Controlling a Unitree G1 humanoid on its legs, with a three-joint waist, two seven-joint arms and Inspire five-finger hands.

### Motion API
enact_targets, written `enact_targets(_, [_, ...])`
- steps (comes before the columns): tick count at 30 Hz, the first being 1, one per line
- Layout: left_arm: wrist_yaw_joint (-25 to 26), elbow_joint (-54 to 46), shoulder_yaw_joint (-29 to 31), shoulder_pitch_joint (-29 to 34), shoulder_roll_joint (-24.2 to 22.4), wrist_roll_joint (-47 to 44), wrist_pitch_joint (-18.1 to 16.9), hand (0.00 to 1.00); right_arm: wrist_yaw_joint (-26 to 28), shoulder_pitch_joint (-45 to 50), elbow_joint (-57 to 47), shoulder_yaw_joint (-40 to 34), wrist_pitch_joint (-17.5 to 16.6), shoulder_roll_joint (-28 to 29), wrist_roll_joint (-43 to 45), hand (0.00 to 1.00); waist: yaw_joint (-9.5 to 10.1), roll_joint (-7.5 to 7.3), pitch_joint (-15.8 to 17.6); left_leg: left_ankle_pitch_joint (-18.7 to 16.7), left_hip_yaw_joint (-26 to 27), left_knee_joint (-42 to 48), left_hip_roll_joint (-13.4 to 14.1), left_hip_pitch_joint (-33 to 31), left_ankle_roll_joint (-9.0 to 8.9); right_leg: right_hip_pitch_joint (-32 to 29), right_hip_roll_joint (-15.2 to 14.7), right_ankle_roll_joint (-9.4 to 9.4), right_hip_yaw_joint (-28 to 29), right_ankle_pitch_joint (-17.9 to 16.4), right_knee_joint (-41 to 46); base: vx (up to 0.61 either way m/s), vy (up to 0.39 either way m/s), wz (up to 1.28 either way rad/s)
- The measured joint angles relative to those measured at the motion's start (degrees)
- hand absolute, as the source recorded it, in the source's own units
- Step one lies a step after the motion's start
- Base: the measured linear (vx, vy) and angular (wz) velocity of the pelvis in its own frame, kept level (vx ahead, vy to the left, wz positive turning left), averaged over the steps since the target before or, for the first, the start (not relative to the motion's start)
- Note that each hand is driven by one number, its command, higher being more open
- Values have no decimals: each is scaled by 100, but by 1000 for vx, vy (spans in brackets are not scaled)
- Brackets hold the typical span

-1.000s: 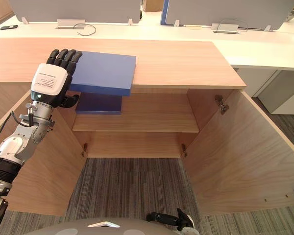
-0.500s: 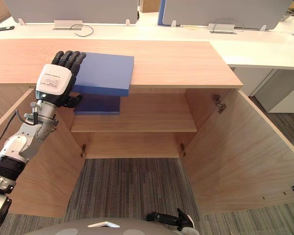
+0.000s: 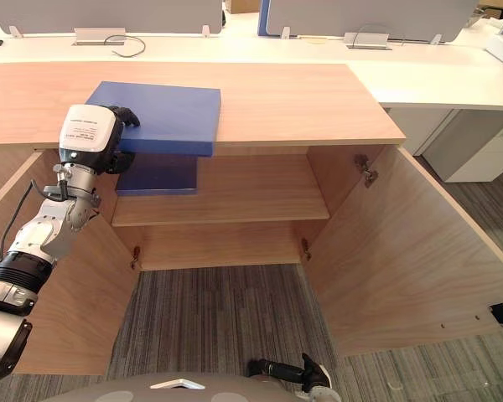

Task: Walk over to the cabinet, pick up the folder, carry it to the office cabinet, place the folder inside the office cabinet, then close the office cabinet door

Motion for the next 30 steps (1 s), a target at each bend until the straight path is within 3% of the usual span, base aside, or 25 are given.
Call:
enact_targets(11, [-25,131,256,-218,-224,-22,241,0,-7,-65,-53,-88,7,4,2,100,-125,82,74,-64,136,2,3,-4,16,-41,23,15,121,10,-3,-8,-23,-7])
enact_targets(15, [-70,-1348,322,562,-603,-258,323,0,-39,-64,-52,-88,9,4,3,100,-128,89,84,-93,102,3,-31,11,62,-8,-12,13,49,8,-3,-9,-13,4])
enact_targets(20, [-338,-3480,-369,1802,-1336,-945,-259,0,-145,-55,22,-119,62,5,2,100,8,97,79,-150,-47,4,-34,103,109,159,-57,4,-47,2,-1,-3,-9,15])
enact_targets(24, [-950,-4562,-1286,2581,-1862,-2169,-1029,0,-170,-63,64,-171,124,-9,3,100,137,139,83,-183,-99,5,-44,101,160,133,-91,4,-6,2,98,-35,-6,5])
enact_targets(30, [-1494,-4788,-1533,3203,-2029,-4341,-1141,0,-262,-89,53,-96,150,-74,548,100,172,258,108,-219,-155,87,-40,88,192,107,-101,25,10,-13,244,-58,-28,3])
